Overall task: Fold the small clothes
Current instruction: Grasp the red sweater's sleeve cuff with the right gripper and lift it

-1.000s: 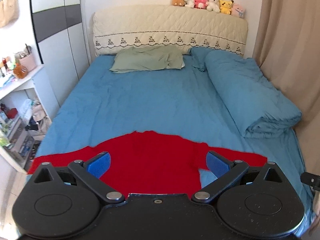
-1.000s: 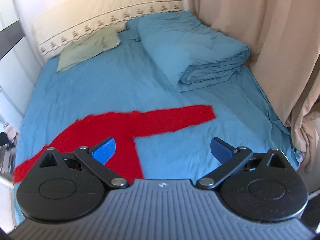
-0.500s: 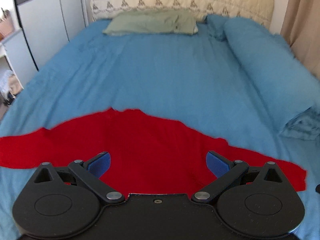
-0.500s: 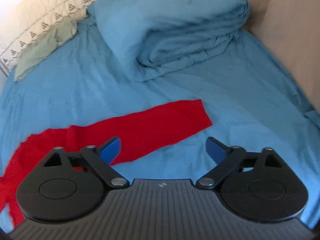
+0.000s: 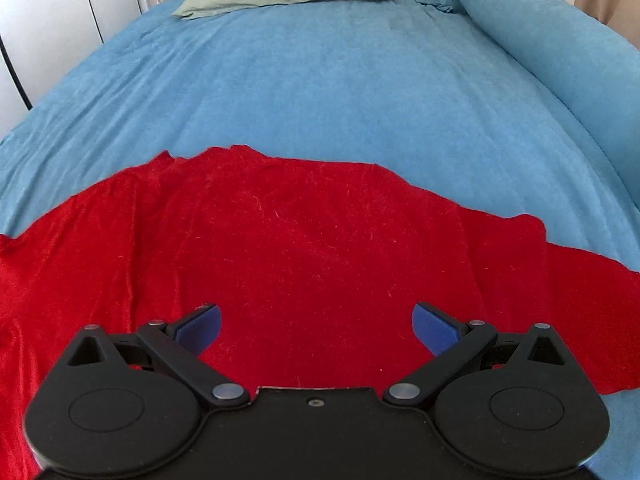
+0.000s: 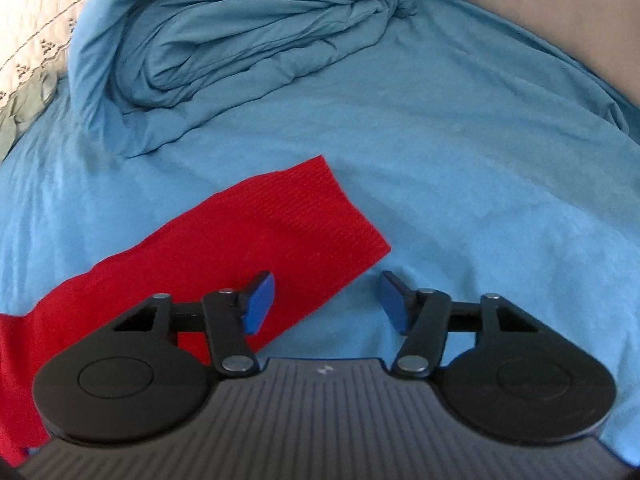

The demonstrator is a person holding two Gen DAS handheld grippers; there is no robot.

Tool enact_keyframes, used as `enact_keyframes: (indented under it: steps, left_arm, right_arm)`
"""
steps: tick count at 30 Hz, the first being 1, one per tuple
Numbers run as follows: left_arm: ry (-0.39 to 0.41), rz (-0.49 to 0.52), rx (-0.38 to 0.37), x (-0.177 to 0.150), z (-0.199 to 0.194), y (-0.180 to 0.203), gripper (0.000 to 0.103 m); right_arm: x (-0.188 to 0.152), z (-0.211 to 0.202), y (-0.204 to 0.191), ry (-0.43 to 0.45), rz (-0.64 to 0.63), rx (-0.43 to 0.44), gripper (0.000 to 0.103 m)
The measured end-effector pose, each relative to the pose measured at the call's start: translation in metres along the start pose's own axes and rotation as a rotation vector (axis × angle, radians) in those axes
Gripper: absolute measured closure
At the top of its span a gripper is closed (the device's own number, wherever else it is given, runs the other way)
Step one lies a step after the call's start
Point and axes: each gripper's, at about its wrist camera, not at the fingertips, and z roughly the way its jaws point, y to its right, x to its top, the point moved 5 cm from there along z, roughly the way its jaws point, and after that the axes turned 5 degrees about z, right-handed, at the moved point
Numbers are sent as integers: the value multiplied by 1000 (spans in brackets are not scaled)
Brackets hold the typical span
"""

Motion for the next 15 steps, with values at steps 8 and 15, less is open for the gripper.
enact_keyframes:
  steps: [8, 15]
  left_arm:
    - [-8, -46, -24, 9, 13, -19, 0]
    - [66, -101, -32, 29, -24, -73, 0]
  right_arm:
    - [7, -12, -27, 74, -45, -16, 82]
    - [13, -82, -140, 166, -171, 226, 82]
